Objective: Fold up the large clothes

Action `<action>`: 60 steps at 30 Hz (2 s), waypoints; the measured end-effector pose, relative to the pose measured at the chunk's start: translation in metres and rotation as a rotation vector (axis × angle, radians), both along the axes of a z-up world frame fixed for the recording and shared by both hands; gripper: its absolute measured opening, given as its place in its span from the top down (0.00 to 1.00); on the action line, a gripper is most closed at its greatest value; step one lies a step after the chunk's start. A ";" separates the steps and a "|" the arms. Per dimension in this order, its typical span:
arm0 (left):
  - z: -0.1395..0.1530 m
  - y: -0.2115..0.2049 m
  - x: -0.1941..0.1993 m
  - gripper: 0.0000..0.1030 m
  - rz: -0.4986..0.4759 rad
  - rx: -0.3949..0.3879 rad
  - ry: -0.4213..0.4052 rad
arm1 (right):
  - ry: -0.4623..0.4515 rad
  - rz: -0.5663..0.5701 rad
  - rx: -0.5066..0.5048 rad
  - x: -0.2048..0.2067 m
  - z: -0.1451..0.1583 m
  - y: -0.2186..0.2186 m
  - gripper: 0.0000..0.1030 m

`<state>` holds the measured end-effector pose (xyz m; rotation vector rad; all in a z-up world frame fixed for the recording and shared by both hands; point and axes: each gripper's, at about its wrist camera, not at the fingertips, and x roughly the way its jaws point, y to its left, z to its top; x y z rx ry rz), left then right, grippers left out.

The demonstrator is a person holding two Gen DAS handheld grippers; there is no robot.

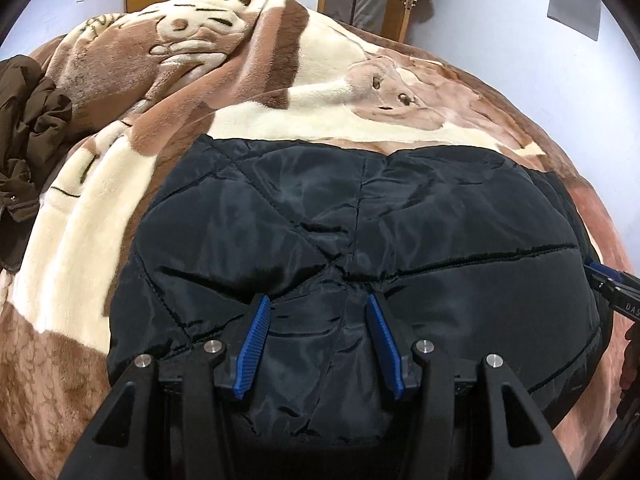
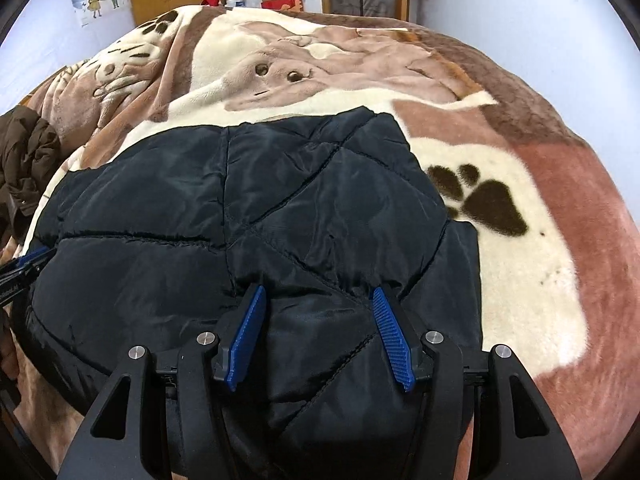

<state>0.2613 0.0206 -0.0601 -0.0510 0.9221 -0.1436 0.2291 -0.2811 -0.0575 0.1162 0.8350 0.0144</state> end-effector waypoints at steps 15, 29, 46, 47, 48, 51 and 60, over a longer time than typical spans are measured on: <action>0.034 0.017 0.028 0.51 0.035 0.000 -0.087 | -0.086 0.100 0.026 0.030 0.033 0.041 0.45; -0.024 0.014 0.076 0.51 0.033 0.035 -0.052 | -0.072 0.068 -0.023 0.066 -0.016 0.033 0.45; 0.032 0.034 0.037 0.51 0.026 0.004 -0.139 | -0.142 0.053 -0.040 0.020 0.015 0.017 0.45; 0.038 0.045 0.026 0.51 0.043 0.003 -0.160 | -0.152 0.047 -0.050 0.011 0.017 0.012 0.44; 0.041 0.056 0.016 0.51 0.062 0.000 -0.169 | -0.160 0.037 -0.062 0.002 0.017 0.005 0.43; 0.032 0.086 -0.003 0.51 0.123 -0.001 -0.139 | -0.124 -0.001 -0.107 -0.017 0.002 -0.014 0.43; 0.006 0.107 -0.013 0.51 0.196 -0.070 -0.064 | -0.066 -0.066 -0.102 -0.031 -0.016 -0.042 0.42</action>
